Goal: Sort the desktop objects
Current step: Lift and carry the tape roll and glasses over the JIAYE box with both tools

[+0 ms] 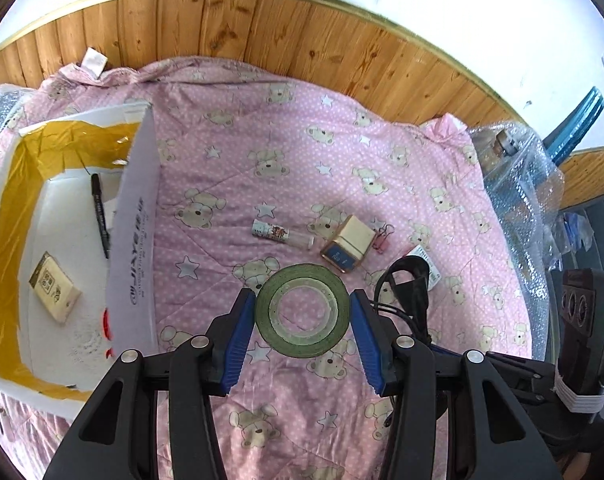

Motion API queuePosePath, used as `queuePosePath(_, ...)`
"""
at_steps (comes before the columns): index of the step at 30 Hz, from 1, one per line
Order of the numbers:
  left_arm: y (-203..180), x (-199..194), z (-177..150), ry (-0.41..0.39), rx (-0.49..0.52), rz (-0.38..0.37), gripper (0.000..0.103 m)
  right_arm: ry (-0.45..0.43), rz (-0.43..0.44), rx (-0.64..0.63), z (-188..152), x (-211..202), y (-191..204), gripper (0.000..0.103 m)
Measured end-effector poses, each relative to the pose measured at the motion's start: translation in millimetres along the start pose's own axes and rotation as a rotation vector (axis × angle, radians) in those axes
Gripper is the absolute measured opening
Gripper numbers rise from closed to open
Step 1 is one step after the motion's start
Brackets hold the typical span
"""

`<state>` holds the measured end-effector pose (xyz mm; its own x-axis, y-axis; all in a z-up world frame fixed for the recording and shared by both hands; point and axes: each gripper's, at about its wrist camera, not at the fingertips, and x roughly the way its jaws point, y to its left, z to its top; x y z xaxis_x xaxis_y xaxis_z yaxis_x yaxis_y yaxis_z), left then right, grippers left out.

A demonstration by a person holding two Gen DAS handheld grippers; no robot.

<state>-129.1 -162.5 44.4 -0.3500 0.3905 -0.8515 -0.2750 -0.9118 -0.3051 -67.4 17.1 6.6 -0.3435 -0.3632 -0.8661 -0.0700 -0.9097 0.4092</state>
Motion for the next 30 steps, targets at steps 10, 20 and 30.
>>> queuePosePath(10,30,-46,-8,-0.084,-0.081,0.015,0.049,-0.007,0.032,-0.124,3,-10,55,0.015)
queuePosePath(20,87,-83,-14,-0.162,-0.218,0.047,0.049,-0.009,0.088,-0.287,21,-14,131,0.015)
queuePosePath(30,159,-102,-18,-0.211,-0.376,0.107,0.049,0.012,0.146,-0.432,46,0,209,0.015)
